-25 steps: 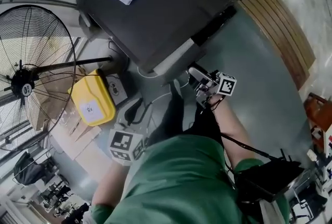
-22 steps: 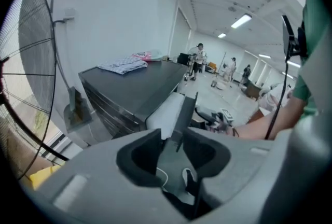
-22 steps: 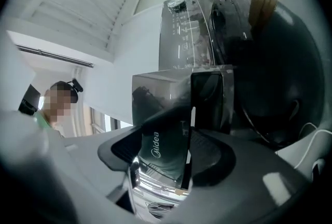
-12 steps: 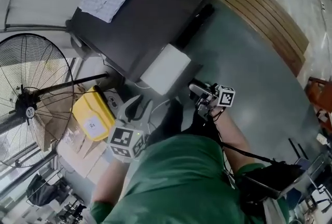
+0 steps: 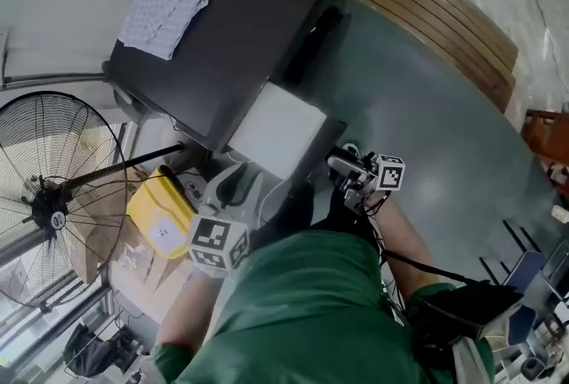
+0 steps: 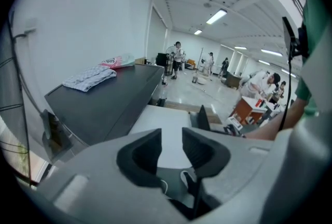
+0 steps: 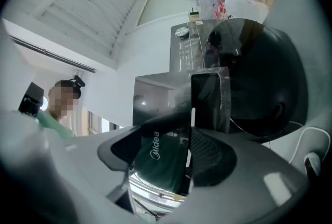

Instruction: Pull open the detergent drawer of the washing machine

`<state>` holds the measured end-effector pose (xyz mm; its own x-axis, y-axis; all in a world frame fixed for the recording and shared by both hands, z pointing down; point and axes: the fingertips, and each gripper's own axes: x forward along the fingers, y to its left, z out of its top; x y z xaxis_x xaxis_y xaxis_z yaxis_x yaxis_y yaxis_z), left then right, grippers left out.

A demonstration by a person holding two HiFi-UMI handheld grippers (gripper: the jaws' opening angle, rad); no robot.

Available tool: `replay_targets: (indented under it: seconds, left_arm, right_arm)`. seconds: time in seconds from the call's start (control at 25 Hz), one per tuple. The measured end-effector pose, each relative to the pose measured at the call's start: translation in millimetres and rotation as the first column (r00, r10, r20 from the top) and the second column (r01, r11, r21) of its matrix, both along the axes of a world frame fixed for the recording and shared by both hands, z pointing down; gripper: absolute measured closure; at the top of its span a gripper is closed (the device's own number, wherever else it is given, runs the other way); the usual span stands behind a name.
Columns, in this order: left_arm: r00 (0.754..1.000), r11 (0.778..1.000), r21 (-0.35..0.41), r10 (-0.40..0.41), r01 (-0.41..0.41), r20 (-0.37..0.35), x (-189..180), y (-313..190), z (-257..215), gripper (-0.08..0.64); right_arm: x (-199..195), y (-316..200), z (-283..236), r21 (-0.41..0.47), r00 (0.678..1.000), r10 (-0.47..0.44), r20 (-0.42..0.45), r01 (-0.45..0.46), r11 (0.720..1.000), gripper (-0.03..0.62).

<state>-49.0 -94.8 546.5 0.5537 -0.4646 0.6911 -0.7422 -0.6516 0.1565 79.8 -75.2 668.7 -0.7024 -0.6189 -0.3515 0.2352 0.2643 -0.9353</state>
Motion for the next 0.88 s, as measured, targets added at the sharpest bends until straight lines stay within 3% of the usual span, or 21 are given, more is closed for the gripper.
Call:
replay_targets:
  seconds: [0.2,0.52,0.88]
  left_arm:
    - [1.0,1.0,0.018,0.011,-0.011,-0.014,6.6,-1.2,-4.3,0.442]
    - [0.999,0.999,0.049,-0.003,0.006,-0.045,2.7,-4.8,-19.4,0.445]
    - [0.994,0.996,0.066,-0.058,0.064,-0.088,-15.5,-10.8,-29.8,0.449]
  right_arm:
    - [8.1,2.8,4.8,-0.067,0.996,0.009,-0.087,-0.015,0.998,0.316]
    - [11.9,9.4,4.9,-0.136,0.962,-0.006,-0.273,-0.033,0.99,0.319]
    - [15.8,9.8,-10.4,-0.156,0.933,-0.011,-0.36,-0.049,0.986,0.356]
